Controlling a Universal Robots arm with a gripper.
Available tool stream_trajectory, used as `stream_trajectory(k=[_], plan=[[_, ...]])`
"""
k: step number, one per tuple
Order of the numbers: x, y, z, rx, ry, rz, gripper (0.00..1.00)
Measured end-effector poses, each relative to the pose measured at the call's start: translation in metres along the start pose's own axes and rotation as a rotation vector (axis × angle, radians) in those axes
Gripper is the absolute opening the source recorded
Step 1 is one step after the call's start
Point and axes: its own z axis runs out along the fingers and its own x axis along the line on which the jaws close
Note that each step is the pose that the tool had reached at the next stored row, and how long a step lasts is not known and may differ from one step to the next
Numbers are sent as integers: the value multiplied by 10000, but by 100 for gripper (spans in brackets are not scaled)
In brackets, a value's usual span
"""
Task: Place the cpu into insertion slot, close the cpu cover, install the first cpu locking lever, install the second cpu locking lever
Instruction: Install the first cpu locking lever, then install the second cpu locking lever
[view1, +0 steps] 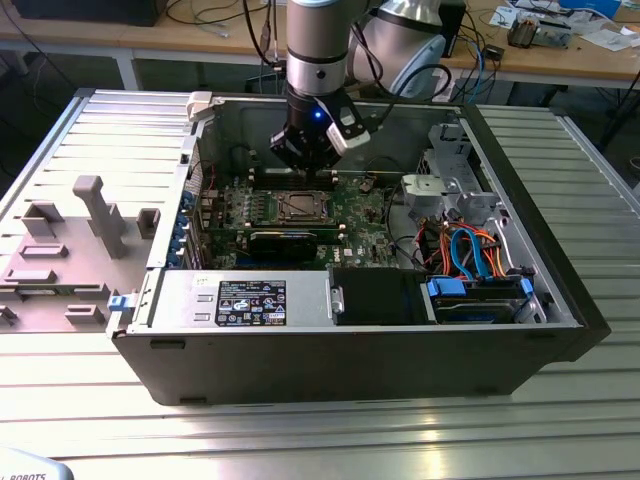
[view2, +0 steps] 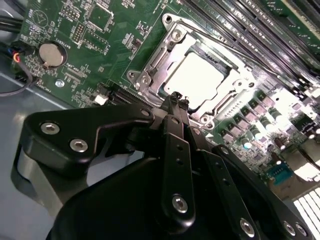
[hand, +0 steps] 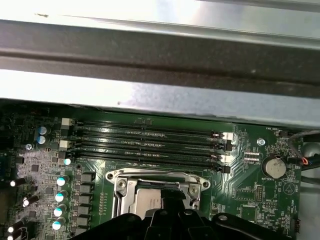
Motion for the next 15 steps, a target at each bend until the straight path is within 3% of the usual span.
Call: stream_trajectory(k=[5,15], plan=[[-2,3,-84,22,2,-1,11],[-2,3,-90,36,3,-1,11]])
